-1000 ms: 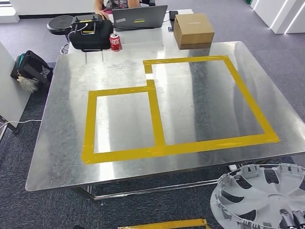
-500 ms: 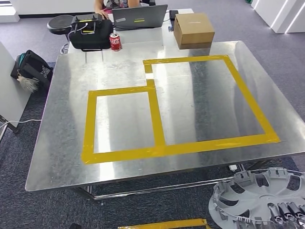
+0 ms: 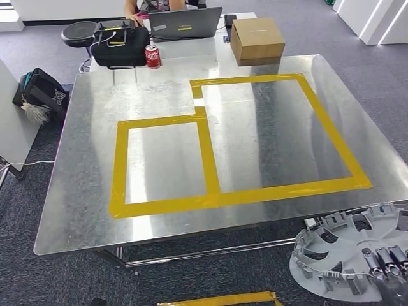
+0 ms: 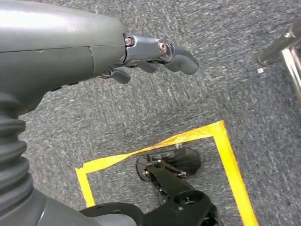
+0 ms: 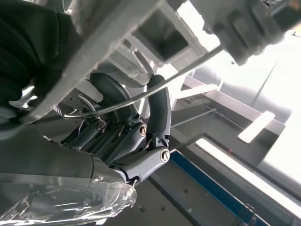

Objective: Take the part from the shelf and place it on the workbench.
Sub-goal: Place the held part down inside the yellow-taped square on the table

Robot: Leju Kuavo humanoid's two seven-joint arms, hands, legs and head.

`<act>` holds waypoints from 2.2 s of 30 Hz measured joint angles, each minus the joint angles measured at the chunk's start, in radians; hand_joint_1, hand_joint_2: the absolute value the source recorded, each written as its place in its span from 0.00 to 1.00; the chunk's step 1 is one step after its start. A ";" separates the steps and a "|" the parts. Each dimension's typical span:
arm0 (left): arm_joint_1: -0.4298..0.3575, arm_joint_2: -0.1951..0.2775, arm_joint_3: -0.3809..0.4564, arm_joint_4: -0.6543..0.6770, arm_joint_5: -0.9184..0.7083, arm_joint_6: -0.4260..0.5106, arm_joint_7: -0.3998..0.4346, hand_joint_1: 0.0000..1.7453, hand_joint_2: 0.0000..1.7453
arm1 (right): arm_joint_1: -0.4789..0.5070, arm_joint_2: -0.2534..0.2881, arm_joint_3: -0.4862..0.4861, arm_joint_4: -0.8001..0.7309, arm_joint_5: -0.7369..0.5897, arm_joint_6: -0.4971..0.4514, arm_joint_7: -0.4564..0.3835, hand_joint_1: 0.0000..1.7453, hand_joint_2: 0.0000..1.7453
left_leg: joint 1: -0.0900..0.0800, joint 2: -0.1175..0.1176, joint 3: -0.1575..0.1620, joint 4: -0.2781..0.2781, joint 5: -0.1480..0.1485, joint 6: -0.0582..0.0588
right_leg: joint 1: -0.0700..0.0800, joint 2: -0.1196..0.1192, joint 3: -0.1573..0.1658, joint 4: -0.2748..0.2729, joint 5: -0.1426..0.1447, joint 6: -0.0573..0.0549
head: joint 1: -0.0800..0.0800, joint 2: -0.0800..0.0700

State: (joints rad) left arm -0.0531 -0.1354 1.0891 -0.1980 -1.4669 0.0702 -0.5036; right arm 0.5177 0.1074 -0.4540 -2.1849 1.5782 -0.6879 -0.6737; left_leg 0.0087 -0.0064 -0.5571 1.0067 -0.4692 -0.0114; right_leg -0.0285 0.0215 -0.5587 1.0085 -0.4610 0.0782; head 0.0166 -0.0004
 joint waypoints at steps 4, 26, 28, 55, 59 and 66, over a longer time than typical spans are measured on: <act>-0.009 0.000 0.000 0.000 -0.008 -0.007 0.000 0.00 1.00 | -0.083 -0.099 0.043 0.092 0.002 0.056 0.000 1.00 1.00 | -0.001 0.005 -0.002 0.000 0.002 0.001 | -0.001 0.006 -0.004 -0.001 0.006 0.001 | 0.000 0.000; -0.029 0.006 -0.002 0.000 -0.015 -0.025 0.015 0.00 1.00 | -1.141 -0.658 1.663 0.309 0.015 0.412 1.327 1.00 1.00 | 0.008 -0.010 -0.003 -0.006 0.026 -0.007 | 0.009 -0.011 -0.013 -0.006 0.013 -0.013 | -0.016 0.000; -0.025 0.007 -0.002 0.000 -0.010 -0.025 0.015 0.00 1.00 | -1.099 -0.685 1.571 0.297 0.008 0.399 1.326 1.00 1.00 | 0.008 -0.011 0.000 -0.006 0.024 -0.005 | 0.008 -0.011 -0.008 -0.009 0.010 -0.010 | -0.016 0.000; -0.010 0.016 0.016 0.000 0.021 -0.010 0.019 0.00 1.00 | -0.714 -0.802 1.391 0.292 -0.003 0.393 1.370 1.00 1.00 | 0.007 -0.006 -0.014 -0.006 0.026 -0.003 | 0.007 -0.006 -0.012 -0.012 0.026 -0.001 | -0.016 0.000; -0.010 0.016 0.018 0.000 0.029 -0.011 0.019 0.00 1.00 | -0.618 -0.752 1.376 0.319 0.002 0.334 1.308 1.00 1.00 | 0.008 -0.006 -0.015 -0.006 0.026 -0.003 | 0.008 -0.008 -0.013 -0.012 0.024 -0.003 | -0.016 0.000; -0.006 0.016 0.025 0.000 0.042 -0.010 0.019 0.00 1.00 | -0.325 -0.641 1.127 0.307 -0.049 0.164 1.201 1.00 1.00 | 0.008 -0.007 -0.013 -0.006 0.020 -0.003 | 0.008 -0.009 -0.015 -0.012 0.018 -0.004 | -0.016 0.000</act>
State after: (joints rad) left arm -0.0593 -0.1189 1.1136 -0.1982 -1.4249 0.0598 -0.4842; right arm 0.1932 -0.5334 0.6728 -1.8775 1.5295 -0.5235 0.5273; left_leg 0.0165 -0.0136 -0.5703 1.0008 -0.4489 -0.0148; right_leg -0.0203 0.0127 -0.5735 0.9967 -0.4430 0.0737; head 0.0010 -0.0004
